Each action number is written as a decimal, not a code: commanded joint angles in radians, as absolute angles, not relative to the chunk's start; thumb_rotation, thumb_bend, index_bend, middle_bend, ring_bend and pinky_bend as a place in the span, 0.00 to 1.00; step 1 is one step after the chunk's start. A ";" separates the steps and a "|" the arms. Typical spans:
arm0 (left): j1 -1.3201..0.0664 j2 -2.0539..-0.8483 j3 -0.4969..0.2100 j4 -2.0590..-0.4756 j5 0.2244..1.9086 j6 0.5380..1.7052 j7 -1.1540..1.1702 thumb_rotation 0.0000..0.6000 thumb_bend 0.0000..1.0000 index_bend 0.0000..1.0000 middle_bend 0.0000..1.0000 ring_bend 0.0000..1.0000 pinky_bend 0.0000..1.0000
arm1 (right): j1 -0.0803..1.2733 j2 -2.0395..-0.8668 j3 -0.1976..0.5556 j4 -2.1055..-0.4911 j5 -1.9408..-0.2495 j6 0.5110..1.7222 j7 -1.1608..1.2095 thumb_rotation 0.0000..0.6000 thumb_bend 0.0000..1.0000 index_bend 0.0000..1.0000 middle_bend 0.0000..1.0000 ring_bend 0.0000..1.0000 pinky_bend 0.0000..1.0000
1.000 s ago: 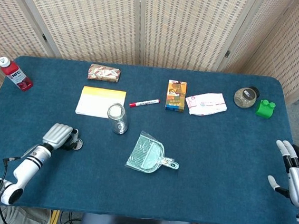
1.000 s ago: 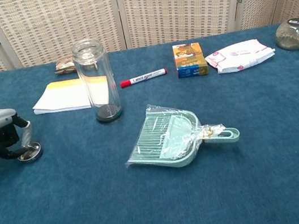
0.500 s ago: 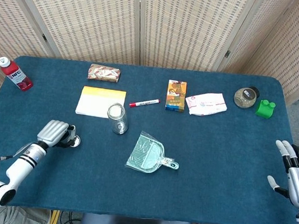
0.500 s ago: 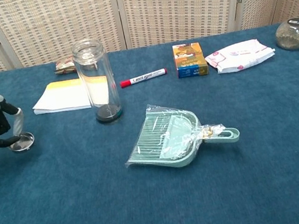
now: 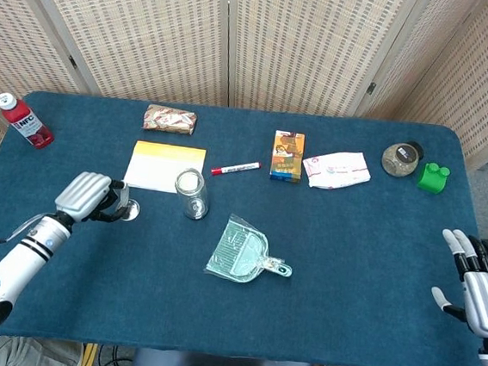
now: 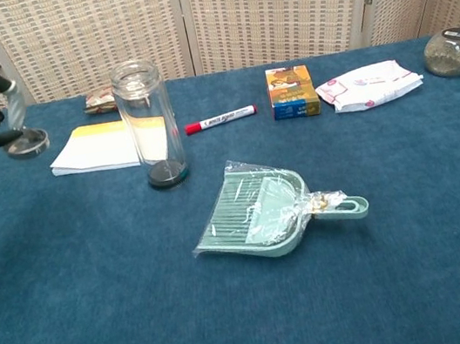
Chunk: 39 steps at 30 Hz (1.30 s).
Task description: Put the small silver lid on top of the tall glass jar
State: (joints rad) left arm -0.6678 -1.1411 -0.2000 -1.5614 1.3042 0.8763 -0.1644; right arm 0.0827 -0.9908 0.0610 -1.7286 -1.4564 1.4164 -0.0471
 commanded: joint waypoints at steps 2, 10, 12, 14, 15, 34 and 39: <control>-0.692 -1.125 -0.232 -1.578 1.288 0.878 -0.174 1.00 0.55 0.62 0.93 0.91 1.00 | 0.090 -0.995 0.049 -1.725 -1.467 1.399 -0.055 1.00 0.23 0.01 0.04 0.00 0.07; -0.726 -1.106 -0.282 -1.594 1.240 0.859 -0.218 1.00 0.55 0.63 0.93 0.91 1.00 | 0.099 -1.014 0.029 -1.712 -1.488 1.373 -0.067 1.00 0.23 0.00 0.04 0.00 0.07; -0.737 -1.103 -0.292 -1.598 1.226 0.844 -0.233 1.00 0.55 0.63 0.93 0.91 1.00 | 0.102 -1.020 0.026 -1.707 -1.491 1.367 -0.067 1.00 0.23 0.00 0.04 0.00 0.07; -0.748 -1.104 -0.299 -1.596 1.216 0.833 -0.240 1.00 0.55 0.63 0.93 0.91 1.00 | 0.105 -1.025 0.023 -1.703 -1.493 1.360 -0.067 1.00 0.23 0.00 0.04 0.00 0.07; -0.757 -1.107 -0.303 -1.592 1.210 0.825 -0.238 1.00 0.55 0.63 0.93 0.91 1.00 | 0.107 -1.028 0.021 -1.701 -1.494 1.356 -0.066 1.00 0.23 0.00 0.04 0.00 0.07; -0.907 -1.230 -0.339 -1.497 1.099 0.709 -0.216 1.00 0.55 0.62 0.93 0.91 1.00 | 0.113 -1.037 0.017 -1.694 -1.486 1.349 -0.070 1.00 0.23 0.00 0.04 0.00 0.07; -0.935 -1.265 -0.341 -1.469 1.070 0.695 -0.203 1.00 0.54 0.62 0.93 0.91 1.00 | 0.114 -1.036 0.017 -1.692 -1.483 1.347 -0.068 1.00 0.23 0.00 0.04 0.00 0.07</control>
